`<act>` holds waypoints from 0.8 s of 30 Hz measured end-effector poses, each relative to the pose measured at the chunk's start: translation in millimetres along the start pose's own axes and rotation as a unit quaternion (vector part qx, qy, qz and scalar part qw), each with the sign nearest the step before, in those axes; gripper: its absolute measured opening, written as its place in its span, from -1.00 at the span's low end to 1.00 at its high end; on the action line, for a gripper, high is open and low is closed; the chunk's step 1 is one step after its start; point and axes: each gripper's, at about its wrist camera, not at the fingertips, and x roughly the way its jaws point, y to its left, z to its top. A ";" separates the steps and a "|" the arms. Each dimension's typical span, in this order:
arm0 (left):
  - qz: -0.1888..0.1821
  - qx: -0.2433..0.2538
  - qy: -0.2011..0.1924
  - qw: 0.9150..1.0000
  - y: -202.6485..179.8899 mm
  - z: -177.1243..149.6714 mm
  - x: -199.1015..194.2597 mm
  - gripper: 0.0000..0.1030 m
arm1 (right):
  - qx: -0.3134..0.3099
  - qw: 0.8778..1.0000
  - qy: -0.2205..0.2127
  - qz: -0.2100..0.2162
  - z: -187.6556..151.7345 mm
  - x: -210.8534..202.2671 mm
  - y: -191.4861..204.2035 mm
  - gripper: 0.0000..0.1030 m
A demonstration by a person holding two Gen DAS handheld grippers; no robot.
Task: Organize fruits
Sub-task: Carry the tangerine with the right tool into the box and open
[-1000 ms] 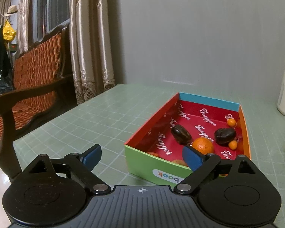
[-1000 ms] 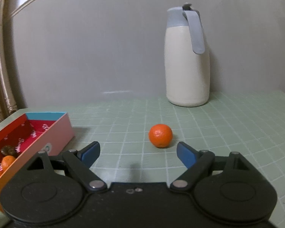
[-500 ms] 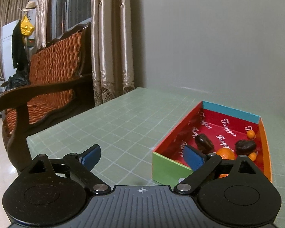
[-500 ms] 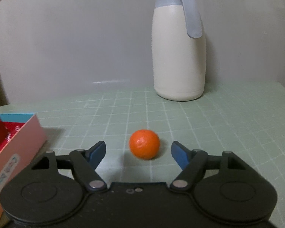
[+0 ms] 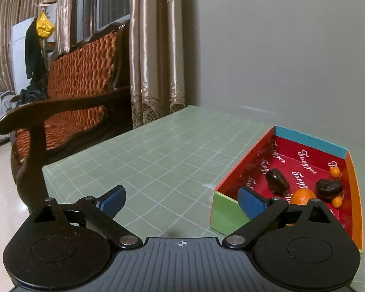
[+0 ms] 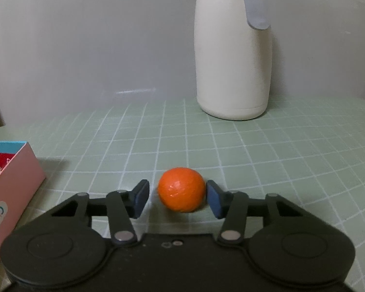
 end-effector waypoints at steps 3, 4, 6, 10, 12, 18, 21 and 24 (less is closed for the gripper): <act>0.006 0.001 -0.004 1.000 0.1 -0.4 -1.1 0.91 | -0.003 1.000 0.000 -0.001 -0.1 0.2 1.5 -0.13; 0.007 0.001 -0.004 1.000 0.0 -0.4 -0.9 0.91 | -0.004 1.000 0.000 -0.002 0.2 0.4 1.9 -0.19; 0.008 0.001 -0.002 1.000 -0.3 -1.1 -0.2 0.91 | -0.006 1.000 -0.003 -0.003 0.3 -2.0 2.8 -0.26; 0.011 0.001 -0.002 1.000 0.7 -1.2 0.6 0.91 | -0.015 1.000 -0.004 0.003 0.1 -3.0 5.7 -0.26; 0.011 0.001 -0.002 1.000 1.4 -1.1 0.4 0.91 | -0.023 1.000 -0.013 0.004 -1.0 -7.2 8.2 -0.27; 0.016 -0.002 -0.004 1.000 4.4 -1.1 0.5 0.91 | -0.039 0.997 -0.033 0.055 -5.2 -24.3 23.6 -0.27; 0.021 -0.001 -0.004 1.000 6.8 -1.9 0.6 0.91 | -0.054 0.992 -0.053 0.103 -7.7 -42.9 40.9 -0.27; 0.028 -0.003 -0.005 1.000 12.4 -2.5 -0.2 0.91 | -0.077 0.983 -0.071 0.154 -11.9 -62.5 63.5 -0.27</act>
